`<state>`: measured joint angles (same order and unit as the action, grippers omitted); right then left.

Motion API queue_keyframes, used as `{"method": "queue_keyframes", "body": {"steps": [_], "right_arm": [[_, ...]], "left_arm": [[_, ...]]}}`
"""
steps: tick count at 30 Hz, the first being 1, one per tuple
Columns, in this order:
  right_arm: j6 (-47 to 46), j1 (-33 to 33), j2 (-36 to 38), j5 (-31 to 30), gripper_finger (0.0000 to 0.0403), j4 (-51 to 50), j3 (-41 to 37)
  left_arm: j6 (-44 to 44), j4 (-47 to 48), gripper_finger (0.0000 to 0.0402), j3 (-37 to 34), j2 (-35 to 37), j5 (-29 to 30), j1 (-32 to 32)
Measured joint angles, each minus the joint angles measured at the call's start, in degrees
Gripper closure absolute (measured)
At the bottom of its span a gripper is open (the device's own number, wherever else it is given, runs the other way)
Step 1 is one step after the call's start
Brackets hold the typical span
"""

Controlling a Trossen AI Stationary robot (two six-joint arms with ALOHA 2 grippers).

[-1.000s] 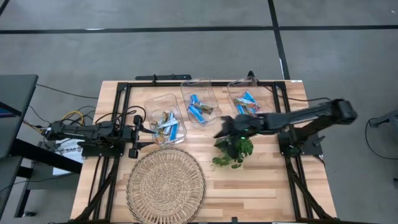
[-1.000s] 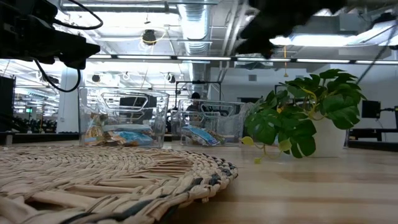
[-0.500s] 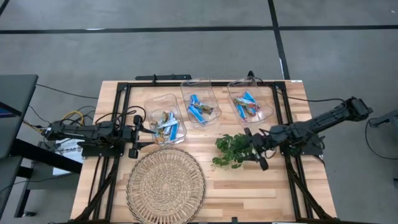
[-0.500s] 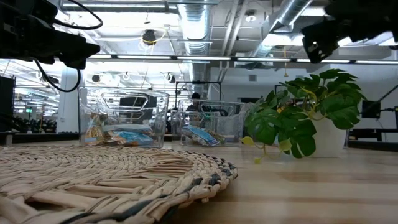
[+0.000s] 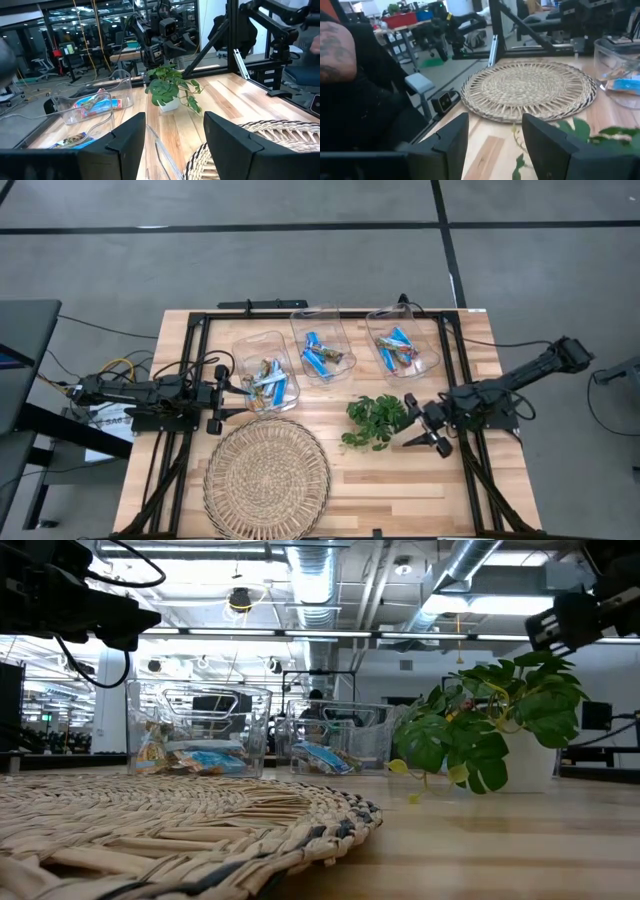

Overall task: Pick and place Granola Bars by type
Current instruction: Return to Home Position

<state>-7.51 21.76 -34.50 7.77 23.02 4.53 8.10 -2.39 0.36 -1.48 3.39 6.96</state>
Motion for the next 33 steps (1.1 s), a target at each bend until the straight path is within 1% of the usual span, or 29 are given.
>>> {"method": "queue_keyframes", "body": {"steps": [2,6,8,15,18,20,26,33], "right_arm": [[0.02,0.00,2.08,0.48,0.0226,-0.28,-1.28],[0.05,-0.02,6.03,3.37,0.0227,-0.32,-3.83],[0.27,-0.02,7.94,4.43,0.0227,-1.85,-4.06],[0.68,-0.13,15.96,4.47,0.0222,-14.17,-4.08],[1.53,-0.13,20.04,3.16,0.0224,-20.28,-4.08],[1.99,-0.13,21.74,0.15,0.0225,-21.16,-4.08],[3.17,-0.13,22.21,-6.84,0.0226,-22.25,-4.08],[3.03,-0.13,22.24,-7.69,0.0227,-22.36,-4.10]], "left_arm": [[-0.42,0.00,0.0206,0.00,0.00,-0.01,0.00],[-0.08,0.00,0.0206,0.00,0.00,0.01,0.00],[0.24,0.00,0.0206,0.00,0.00,-0.01,0.02],[-0.18,0.00,0.0206,0.00,0.00,0.01,0.00],[0.24,0.00,0.0206,0.00,0.00,0.01,0.00],[-0.07,0.00,0.0206,0.02,0.00,-0.01,0.00],[-0.06,0.00,0.0206,0.00,0.00,0.01,0.00],[-0.34,0.00,0.0206,0.00,0.00,0.01,0.00]]}}
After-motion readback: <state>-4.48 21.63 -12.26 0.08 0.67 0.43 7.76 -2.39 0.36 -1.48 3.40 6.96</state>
